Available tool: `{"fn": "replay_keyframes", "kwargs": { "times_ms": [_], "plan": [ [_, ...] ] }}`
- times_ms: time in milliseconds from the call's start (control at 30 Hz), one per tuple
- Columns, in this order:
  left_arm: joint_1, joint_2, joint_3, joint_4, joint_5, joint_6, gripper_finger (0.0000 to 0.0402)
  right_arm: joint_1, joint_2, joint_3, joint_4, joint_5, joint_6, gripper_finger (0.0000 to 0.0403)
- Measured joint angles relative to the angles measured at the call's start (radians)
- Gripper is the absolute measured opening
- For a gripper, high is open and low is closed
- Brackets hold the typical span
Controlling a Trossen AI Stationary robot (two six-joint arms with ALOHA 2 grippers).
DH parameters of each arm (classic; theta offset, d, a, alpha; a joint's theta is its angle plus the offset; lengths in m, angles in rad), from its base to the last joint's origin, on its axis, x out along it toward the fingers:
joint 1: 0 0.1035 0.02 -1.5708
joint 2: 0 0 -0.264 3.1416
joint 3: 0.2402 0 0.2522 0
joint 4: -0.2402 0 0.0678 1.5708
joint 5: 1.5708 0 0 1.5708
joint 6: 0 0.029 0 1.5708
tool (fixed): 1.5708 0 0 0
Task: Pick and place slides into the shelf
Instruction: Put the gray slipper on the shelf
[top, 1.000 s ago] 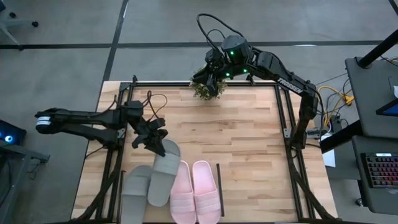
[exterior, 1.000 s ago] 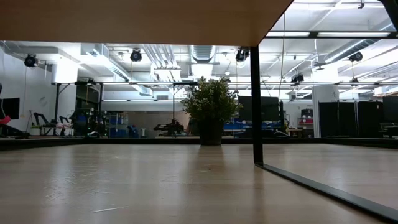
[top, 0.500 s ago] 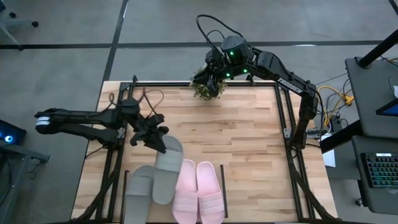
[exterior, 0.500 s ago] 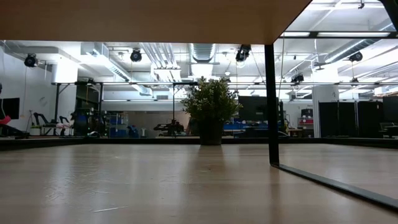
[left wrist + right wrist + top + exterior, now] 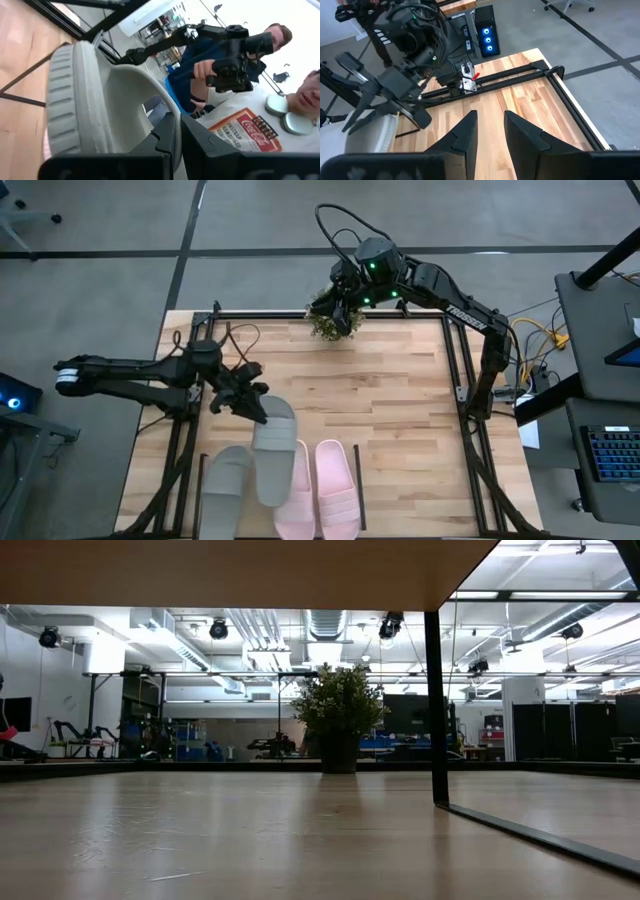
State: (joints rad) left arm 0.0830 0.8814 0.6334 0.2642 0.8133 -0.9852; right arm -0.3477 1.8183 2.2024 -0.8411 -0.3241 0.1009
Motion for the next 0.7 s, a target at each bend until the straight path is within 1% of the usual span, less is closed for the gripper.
{"fn": "replay_keyframes", "kwargs": {
  "times_ms": [167, 333, 433, 600, 700],
  "plan": [
    [-0.002, -0.014, 0.005, -0.013, 0.015, -0.006, 0.0, 0.0, 0.0, 0.0, -0.018, 0.001, 0.002, 0.0086],
    [-0.021, -0.067, 0.012, -0.014, 0.004, -0.073, 0.0, 0.0, 0.0, 0.0, -0.025, 0.003, 0.002, 0.008],
    [-0.052, -0.094, 0.013, -0.068, -0.026, -0.103, 0.0, 0.0, 0.0, 0.0, -0.025, 0.003, 0.002, 0.008],
    [-0.124, -0.12, 0.017, -0.234, -0.072, -0.11, 0.0, 0.0, 0.0, 0.0, -0.025, 0.003, 0.003, 0.0086],
    [-0.147, -0.135, 0.031, -0.254, -0.117, -0.112, 0.0, 0.0, 0.0, 0.0, -0.031, 0.003, 0.004, 0.009]
  ]
}}
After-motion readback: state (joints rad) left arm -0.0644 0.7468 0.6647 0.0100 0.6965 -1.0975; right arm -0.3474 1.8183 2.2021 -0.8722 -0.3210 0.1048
